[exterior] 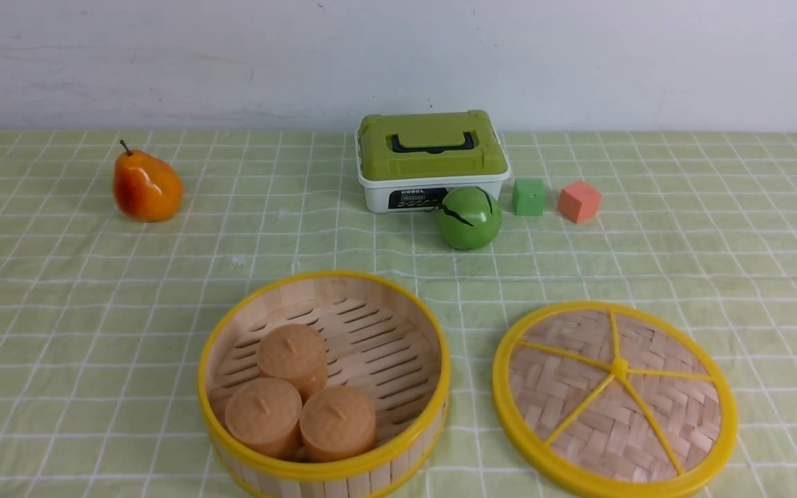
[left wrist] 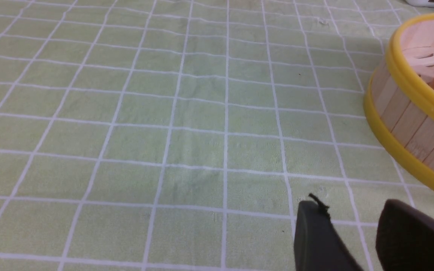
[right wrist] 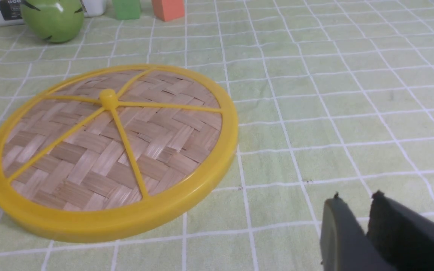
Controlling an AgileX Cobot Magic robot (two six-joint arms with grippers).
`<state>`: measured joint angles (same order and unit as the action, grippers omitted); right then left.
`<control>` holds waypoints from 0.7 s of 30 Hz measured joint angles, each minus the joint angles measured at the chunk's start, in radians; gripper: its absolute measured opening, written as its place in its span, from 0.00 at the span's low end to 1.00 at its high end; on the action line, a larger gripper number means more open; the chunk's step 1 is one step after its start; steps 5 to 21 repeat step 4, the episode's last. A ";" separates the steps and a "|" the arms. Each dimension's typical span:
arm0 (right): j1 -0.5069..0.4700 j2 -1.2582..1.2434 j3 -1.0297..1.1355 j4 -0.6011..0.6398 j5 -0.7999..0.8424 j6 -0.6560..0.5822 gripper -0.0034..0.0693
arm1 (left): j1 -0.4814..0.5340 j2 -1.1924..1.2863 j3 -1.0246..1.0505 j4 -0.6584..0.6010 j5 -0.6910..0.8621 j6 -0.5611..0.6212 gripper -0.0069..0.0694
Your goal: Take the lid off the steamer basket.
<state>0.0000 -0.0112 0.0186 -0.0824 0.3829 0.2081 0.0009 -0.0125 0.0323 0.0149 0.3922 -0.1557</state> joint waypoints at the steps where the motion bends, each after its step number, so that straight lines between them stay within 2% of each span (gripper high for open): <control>1: 0.000 0.000 0.000 0.000 0.000 0.000 0.19 | 0.000 0.000 0.000 0.000 0.000 0.000 0.40; 21: 0.000 0.000 0.000 0.000 0.000 0.000 0.19 | 0.000 0.000 0.000 0.000 0.000 0.000 0.40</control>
